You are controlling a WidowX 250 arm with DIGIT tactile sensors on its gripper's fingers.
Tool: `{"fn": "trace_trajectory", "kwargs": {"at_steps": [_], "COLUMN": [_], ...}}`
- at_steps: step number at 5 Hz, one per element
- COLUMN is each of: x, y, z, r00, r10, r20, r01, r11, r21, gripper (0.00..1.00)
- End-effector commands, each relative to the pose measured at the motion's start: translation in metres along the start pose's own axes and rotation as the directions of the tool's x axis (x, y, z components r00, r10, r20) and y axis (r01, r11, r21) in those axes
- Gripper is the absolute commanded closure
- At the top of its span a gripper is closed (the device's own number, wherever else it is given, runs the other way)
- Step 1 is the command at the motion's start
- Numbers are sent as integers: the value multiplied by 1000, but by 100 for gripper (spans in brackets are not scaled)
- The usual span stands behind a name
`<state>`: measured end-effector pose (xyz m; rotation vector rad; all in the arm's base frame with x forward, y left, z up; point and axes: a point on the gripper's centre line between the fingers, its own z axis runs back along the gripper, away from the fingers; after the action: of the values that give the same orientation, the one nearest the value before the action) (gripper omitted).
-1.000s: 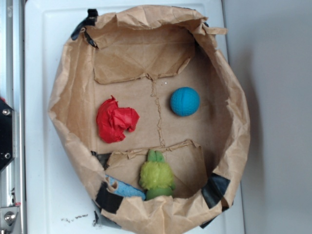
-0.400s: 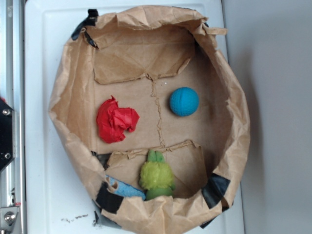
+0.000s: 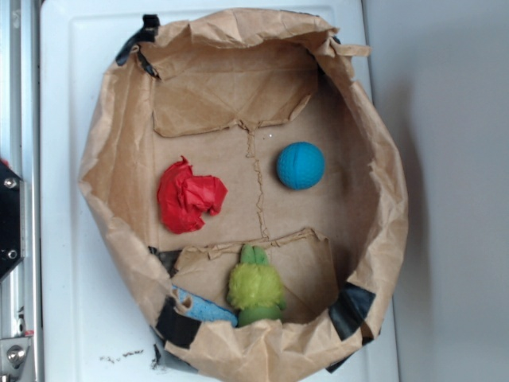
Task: Grab the blue ball.
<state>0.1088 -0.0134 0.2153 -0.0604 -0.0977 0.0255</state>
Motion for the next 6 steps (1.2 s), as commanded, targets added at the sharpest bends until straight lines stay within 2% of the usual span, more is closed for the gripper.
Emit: {"fn": "trace_trajectory", "kwargs": {"at_steps": [1,2,4,5,6], "x": [3,38,84,133,180], "y": [-1,-9,-8,-4,2], "z": [3,-13,-44,-64,-83], "r00": [1000,999,998,992,988], "r10": [-9,-37,-41,-27,-7], "r20": [7,15,56,123,153], "r01": [9,37,43,32,9], "r11": [1000,999,998,999,1000], "r21": [0,-19,-36,-35,-14], "gripper": [0,0,0,0,0]}}
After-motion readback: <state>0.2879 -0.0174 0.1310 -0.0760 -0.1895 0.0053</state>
